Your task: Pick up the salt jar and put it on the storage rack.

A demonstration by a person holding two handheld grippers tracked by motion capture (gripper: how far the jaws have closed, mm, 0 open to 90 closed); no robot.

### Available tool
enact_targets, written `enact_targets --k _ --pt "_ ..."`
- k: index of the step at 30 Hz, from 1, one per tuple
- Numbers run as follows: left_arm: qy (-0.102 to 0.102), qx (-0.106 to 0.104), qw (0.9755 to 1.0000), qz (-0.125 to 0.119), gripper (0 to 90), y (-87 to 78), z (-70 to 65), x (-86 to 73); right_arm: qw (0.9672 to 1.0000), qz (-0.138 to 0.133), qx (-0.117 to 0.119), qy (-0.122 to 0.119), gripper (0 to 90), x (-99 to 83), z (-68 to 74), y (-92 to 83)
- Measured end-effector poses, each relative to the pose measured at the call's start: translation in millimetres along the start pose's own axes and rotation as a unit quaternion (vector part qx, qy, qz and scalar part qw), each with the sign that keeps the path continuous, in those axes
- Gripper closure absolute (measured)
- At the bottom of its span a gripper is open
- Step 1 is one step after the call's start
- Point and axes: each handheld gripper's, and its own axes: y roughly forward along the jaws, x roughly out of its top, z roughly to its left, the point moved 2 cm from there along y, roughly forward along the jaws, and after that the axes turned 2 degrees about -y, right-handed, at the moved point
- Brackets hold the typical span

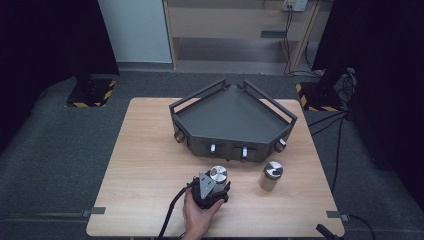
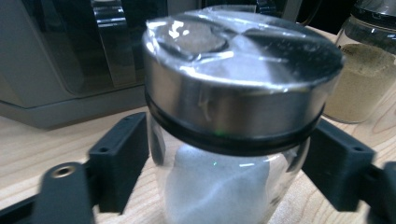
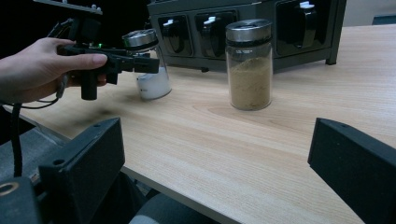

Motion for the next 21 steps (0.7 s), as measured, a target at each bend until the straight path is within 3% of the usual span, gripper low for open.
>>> enact_targets --k 2,21 --pt "0.003 0.002 1.0000 -0.004 28.6 0.6 0.0 -2.6 1.0000 0.000 0.001 0.000 4.3 -0.2 -0.1 0.2" --pt "0.007 0.000 0.9998 -0.018 29.2 2.8 2.3 -8.2 1.0000 0.001 0.004 0.002 4.7 -0.7 -2.0 0.1"
